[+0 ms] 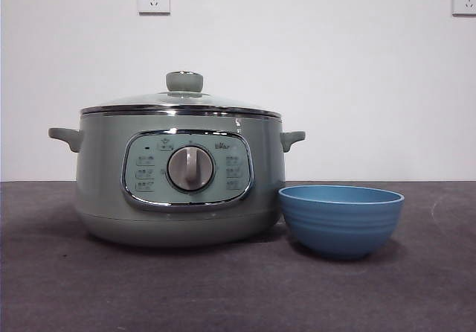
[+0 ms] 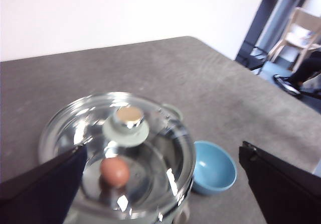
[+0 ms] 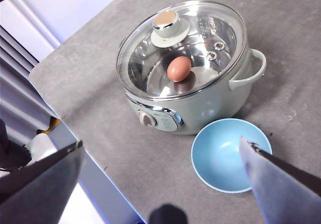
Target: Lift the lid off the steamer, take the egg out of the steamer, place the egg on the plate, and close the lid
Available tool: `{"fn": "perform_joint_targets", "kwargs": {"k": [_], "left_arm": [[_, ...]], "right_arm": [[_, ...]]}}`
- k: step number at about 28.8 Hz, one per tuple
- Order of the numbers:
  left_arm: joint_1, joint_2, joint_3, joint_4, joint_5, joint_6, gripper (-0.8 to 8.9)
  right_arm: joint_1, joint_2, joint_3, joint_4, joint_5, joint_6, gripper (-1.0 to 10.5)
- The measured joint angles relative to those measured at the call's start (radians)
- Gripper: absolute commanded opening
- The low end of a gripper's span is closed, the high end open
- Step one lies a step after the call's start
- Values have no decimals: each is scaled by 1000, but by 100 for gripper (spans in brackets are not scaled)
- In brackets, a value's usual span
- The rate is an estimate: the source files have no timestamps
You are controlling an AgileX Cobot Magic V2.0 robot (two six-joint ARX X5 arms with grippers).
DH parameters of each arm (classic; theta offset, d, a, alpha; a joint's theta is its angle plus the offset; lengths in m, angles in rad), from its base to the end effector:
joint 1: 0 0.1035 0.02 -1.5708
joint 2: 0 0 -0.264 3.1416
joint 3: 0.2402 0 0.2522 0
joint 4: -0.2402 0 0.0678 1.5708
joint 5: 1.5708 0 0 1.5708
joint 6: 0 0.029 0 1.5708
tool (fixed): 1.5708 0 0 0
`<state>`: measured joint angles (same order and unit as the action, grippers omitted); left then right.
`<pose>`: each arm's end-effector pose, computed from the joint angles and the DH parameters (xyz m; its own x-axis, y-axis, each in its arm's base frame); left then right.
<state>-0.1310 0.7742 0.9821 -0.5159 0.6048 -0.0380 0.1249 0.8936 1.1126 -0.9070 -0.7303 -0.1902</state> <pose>0.1425 -0.0354 0.3696 0.7029 -0.6661 -0.2494 0.6328 0.7458 -0.2084 0.1461 0.0378 0.3643 0.4879 0.7336 -0.4730 -0.7123 0.6479 0.2699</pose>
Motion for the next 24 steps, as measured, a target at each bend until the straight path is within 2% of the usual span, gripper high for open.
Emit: {"fn": "perform_joint_targets", "kwargs": {"k": [5, 13, 17, 24], "left_arm": [[-87, 113, 0, 152, -38, -15, 553], [-211, 328, 2, 367, -220, -16, 553], [-239, 423, 2, 469, -304, -14, 553], [-262, 606, 2, 594, -390, 20, 553]], "right_arm": [[0, 0, 0, 3, 0, 3, 566], [0, 0, 0, 3, 0, 3, 566], [0, 0, 0, 3, 0, 3, 566], [0, 0, 0, 3, 0, 3, 566]]}}
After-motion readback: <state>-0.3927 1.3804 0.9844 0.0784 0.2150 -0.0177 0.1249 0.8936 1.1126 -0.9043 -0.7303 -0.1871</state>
